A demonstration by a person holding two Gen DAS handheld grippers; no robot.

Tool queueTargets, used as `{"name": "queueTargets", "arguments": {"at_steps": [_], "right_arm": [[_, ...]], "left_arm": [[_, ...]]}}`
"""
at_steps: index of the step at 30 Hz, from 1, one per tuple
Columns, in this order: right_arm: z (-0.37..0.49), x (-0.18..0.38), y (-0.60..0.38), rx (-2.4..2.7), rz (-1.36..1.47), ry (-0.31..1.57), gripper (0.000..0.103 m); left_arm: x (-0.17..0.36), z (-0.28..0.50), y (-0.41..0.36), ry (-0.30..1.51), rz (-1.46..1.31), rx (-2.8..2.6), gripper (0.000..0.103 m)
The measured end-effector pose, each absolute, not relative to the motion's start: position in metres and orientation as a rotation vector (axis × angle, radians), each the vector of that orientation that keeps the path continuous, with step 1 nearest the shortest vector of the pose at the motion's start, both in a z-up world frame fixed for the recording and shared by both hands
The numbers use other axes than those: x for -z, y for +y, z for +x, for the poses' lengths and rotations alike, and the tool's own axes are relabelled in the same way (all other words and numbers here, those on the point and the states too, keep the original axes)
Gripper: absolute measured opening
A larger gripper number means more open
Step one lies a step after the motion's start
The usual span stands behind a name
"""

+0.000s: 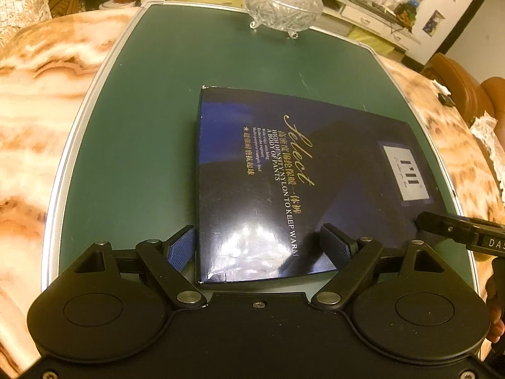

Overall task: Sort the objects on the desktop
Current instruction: 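Close both grippers on the edge of the black 'Select' box, then lift and carry the black box with both grippers toward the tray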

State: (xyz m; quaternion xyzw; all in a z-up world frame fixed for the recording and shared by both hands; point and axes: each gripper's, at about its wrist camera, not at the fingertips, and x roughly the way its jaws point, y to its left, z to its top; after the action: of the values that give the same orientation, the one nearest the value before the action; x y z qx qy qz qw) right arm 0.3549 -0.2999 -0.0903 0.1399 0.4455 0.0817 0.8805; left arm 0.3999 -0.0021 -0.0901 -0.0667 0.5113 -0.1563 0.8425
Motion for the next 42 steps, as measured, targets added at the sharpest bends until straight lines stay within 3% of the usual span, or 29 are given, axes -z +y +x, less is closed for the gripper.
{"name": "queueTargets", "arguments": {"at_steps": [19,42], "right_arm": [[0.297,0.037,-0.279,-0.159,0.211,0.854,0.081],[0.164,-0.011,-0.268,-0.129,0.215,0.792,0.081]], "left_arm": [[0.038,0.339,0.004,1.005,-0.094,0.343,0.084],[-0.007,0.220,0.009,0.953,-0.044,0.366,0.084]]}}
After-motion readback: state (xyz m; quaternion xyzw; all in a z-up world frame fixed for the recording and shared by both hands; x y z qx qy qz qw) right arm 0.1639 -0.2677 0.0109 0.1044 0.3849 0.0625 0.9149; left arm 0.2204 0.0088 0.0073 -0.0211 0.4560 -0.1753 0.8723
